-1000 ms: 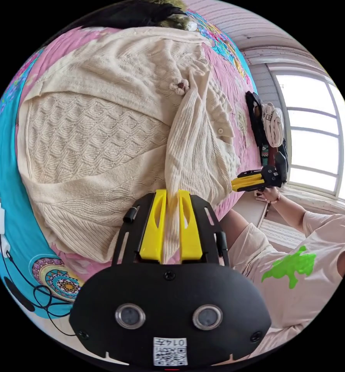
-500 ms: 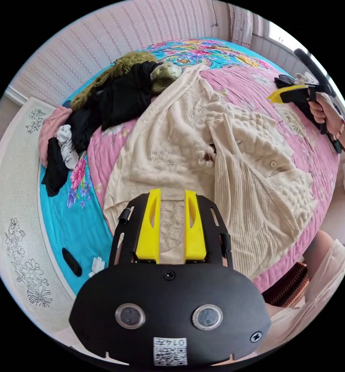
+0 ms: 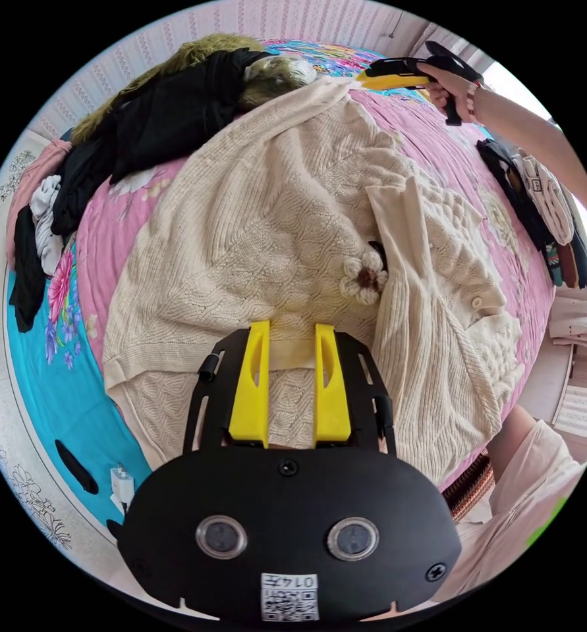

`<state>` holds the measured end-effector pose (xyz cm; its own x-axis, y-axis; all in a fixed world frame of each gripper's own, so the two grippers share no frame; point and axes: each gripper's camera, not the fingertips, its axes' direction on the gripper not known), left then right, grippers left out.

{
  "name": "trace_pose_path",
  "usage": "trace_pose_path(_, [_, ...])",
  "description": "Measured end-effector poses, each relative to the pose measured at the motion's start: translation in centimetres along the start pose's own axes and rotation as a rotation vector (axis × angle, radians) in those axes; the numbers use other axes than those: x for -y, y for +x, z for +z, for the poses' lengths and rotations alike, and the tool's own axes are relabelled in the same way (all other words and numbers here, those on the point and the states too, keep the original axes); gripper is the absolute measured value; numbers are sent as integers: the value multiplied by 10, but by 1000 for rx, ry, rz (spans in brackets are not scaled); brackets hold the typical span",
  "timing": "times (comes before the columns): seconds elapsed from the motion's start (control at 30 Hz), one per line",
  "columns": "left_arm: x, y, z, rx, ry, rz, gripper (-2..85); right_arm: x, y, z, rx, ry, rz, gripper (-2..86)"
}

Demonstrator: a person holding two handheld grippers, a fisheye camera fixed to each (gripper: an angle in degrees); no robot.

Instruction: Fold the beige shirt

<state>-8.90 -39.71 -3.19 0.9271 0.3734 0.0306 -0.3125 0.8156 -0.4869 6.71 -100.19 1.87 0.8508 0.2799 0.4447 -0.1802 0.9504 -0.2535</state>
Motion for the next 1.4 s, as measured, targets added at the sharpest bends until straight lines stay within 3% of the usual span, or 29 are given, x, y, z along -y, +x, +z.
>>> trace_pose_path(0.17, [2, -1, -1, -20, 4, -8, 104, 16, 16, 9, 29, 73, 218, 70])
trace_pose_path(0.33, [8, 0, -2, -33, -27, 15, 103, 17, 0, 10, 106, 150, 223, 19])
trace_pose_path(0.47, [9, -1, -4, -54, -31, 14, 100, 3, -51, -3, 67, 169, 44, 7])
trace_pose_path(0.63, [4, 2, -10, -50, -18, 23, 99, -47, -129, -14, 41, 49, -286, 6])
trace_pose_path(0.7, [1, 3, -12, -50, -10, 21, 99, -67, -140, -12, 9, 15, -328, 6])
trace_pose_path(0.8, [-4, 4, -22, -47, -4, 27, 90, -96, -145, -5, 117, -69, -348, 11])
trace_pose_path(0.9, [-10, 3, -41, -92, 38, 29, 76, -113, -156, 2, -81, -54, -398, 59])
trace_pose_path(0.97, [-13, 3, -54, -114, 75, 20, 71, -115, -180, 22, -368, -71, -495, 141])
trace_pose_path(1.13, [-27, 7, -75, -117, 110, -3, 59, -116, -220, 79, -826, -54, -706, 145])
trace_pose_path(1.33, [-48, 14, -81, -124, 93, -7, 51, -109, -224, 146, -676, -244, -479, 78])
trace_pose_path(1.4, [-55, 15, -82, -117, 86, -10, 52, -112, -230, 143, -676, -169, -410, 41])
